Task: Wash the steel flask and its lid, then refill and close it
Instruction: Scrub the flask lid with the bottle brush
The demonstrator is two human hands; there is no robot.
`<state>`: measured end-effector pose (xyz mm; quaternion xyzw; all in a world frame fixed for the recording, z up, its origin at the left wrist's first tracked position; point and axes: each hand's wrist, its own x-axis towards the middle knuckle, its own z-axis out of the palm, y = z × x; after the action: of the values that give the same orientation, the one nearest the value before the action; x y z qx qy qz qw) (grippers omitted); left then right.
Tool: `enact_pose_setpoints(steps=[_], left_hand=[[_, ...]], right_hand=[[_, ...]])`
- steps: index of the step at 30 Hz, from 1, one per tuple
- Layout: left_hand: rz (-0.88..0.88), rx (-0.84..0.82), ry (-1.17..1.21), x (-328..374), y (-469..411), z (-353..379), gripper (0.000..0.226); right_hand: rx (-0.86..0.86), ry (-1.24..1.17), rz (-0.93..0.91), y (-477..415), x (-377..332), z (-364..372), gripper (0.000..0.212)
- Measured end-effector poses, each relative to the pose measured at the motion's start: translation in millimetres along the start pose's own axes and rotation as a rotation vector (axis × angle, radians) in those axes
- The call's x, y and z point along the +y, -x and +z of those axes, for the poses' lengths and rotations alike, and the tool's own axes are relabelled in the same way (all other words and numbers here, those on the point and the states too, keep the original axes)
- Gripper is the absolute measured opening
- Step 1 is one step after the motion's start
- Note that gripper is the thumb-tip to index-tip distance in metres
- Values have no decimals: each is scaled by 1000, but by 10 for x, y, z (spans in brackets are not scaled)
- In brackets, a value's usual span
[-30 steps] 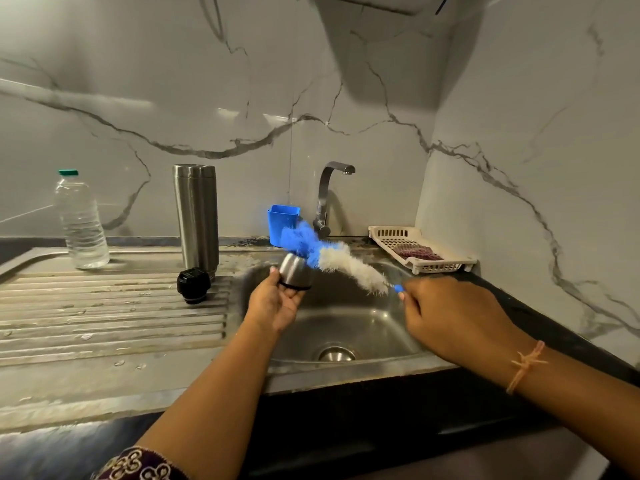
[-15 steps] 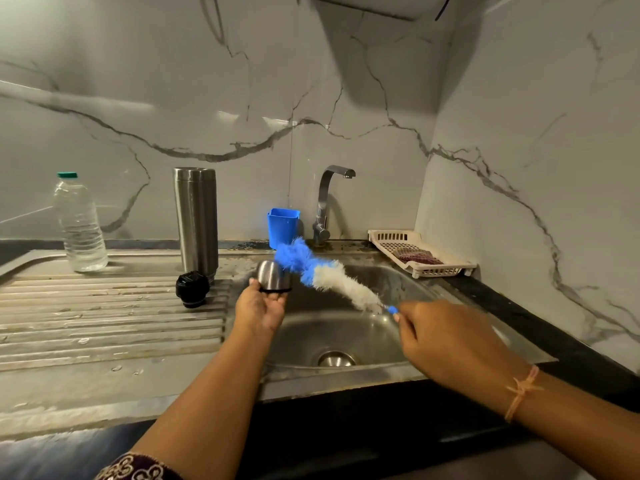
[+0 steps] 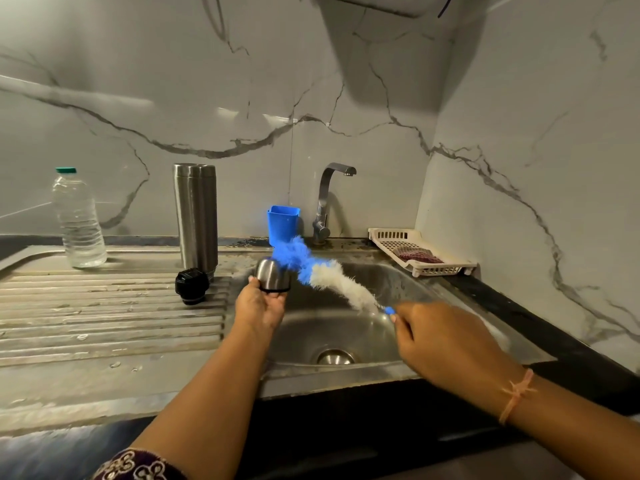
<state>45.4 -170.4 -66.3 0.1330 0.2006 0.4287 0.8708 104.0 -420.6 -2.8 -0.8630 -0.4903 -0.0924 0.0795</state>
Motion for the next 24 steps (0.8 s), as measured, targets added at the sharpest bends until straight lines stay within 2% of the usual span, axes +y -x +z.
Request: enact_pose_setpoints(steps=[3, 6, 9, 11, 13, 15, 16, 18, 19, 22, 24], left_hand=[[2, -2, -27, -49, 20, 18, 38], [-75, -68, -112, -115, 90, 32, 39], [-127, -113, -154, -121, 117, 26, 44], [-127, -114, -100, -82, 120, 29, 52], [-110, -99, -84, -45, 120, 32, 53], [-60, -70, -138, -36, 99, 19, 38], [-52, -70, -147, -36, 91, 25, 38], [-35, -57, -141, -38, 61, 35, 61], [-25, -56, -143, -38, 62, 45, 62], [-70, -1, -174, -51, 96, 37, 45], [-135, 91, -188, -41, 95, 1, 53]], right_hand=[[10, -2, -46, 87, -91, 19, 29], [46, 5, -58, -32, -156, 1, 28], [85, 11, -25, -210, -131, -3, 27], [96, 30, 15, -287, -67, 7, 24], [90, 16, 57, -341, 18, 10, 25], [58, -20, 87, -363, 102, -1, 26], [44, -35, 94, -364, 135, -5, 27], [20, -61, 83, -352, 197, -1, 28], [11, -71, 70, -338, 221, 0, 28], [-1, -90, 35, -290, 277, 20, 27], [40, -60, 2, -242, 291, 25, 27]])
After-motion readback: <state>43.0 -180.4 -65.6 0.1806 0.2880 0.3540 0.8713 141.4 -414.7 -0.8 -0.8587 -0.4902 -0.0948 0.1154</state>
